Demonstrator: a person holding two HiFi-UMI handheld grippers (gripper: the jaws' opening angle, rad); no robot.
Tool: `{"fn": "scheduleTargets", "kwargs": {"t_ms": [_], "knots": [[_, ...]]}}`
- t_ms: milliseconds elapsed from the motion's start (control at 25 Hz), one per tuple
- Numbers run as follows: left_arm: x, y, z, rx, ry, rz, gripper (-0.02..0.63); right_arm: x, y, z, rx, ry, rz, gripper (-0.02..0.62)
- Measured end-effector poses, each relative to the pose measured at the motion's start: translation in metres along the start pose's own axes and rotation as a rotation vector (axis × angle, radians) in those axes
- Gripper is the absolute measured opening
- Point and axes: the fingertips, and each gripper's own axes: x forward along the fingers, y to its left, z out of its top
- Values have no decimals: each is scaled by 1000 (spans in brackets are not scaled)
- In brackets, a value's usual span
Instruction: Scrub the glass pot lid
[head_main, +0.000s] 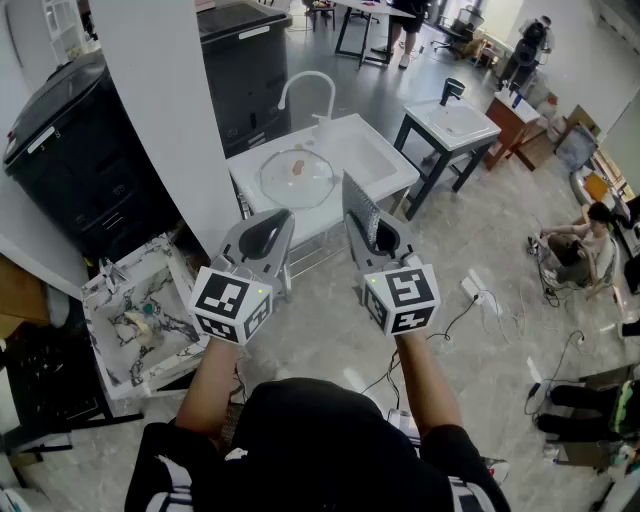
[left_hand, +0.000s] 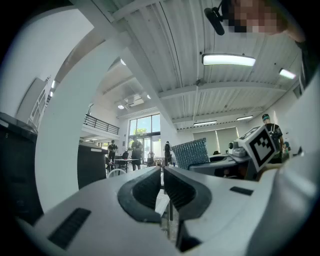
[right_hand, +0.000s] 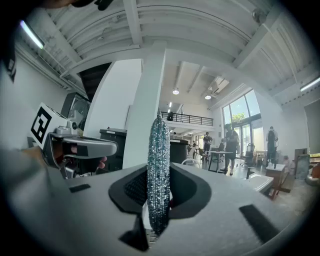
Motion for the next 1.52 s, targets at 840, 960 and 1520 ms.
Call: {"fn": "scheduleTargets", "kwargs": {"t_ms": [840,960,1520], "knots": [[-10,-48,-18,9,35,32,15,-41,-12,-26,40,2,44,67],[-10,-49,-19,7,34,38,15,-43,-11,-29,45,1,51,67],[11,-24,-26,-1,33,38,15,-13,-22,-36,47,6,46,67]]}}
